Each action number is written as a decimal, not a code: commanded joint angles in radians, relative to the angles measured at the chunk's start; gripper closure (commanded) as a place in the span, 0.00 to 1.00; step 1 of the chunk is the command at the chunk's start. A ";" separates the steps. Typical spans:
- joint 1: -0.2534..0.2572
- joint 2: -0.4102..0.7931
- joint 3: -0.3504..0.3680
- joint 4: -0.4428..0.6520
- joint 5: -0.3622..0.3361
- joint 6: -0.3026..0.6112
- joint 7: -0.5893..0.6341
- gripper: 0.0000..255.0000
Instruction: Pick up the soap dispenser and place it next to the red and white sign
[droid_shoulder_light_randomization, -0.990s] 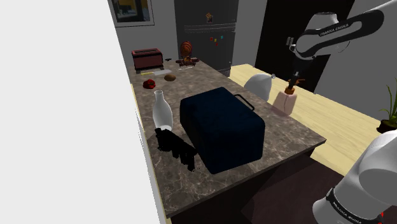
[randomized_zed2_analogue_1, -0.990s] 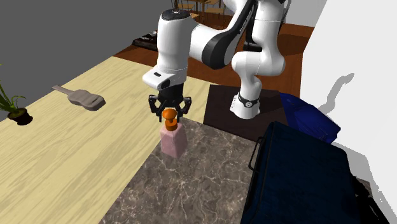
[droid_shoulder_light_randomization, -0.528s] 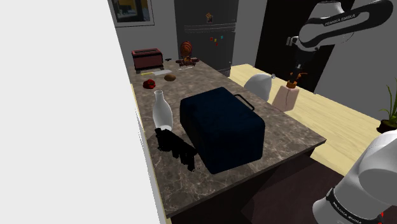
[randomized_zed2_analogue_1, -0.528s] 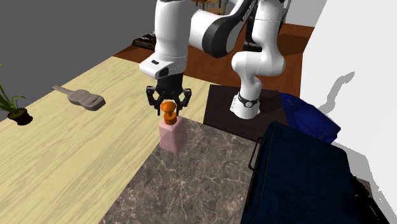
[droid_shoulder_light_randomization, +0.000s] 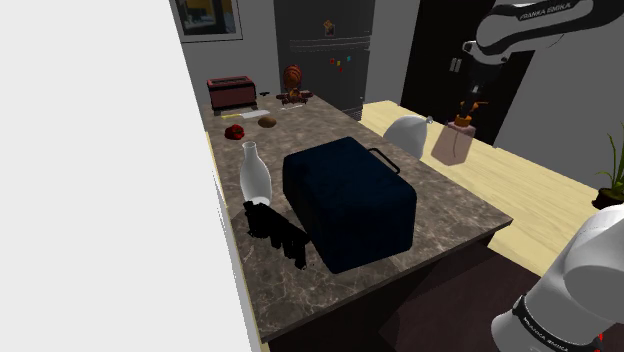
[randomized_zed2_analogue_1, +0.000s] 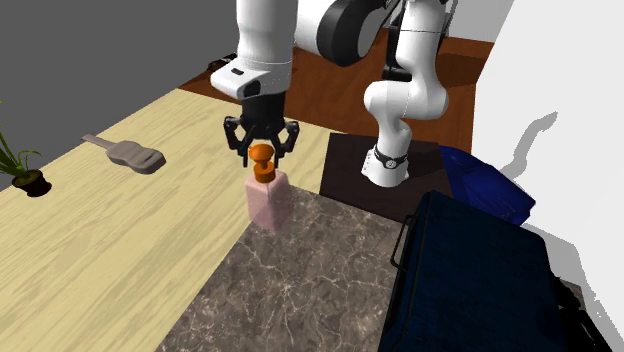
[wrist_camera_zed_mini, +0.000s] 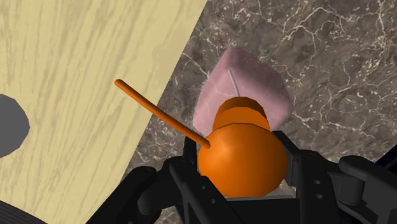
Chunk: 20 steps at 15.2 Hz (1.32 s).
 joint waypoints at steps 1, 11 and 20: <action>0.001 -0.005 0.004 0.021 0.000 -0.026 0.001 1.00; 0.008 0.003 0.015 0.162 0.013 -0.159 -0.011 1.00; 0.016 0.032 0.016 0.309 0.032 -0.280 -0.028 1.00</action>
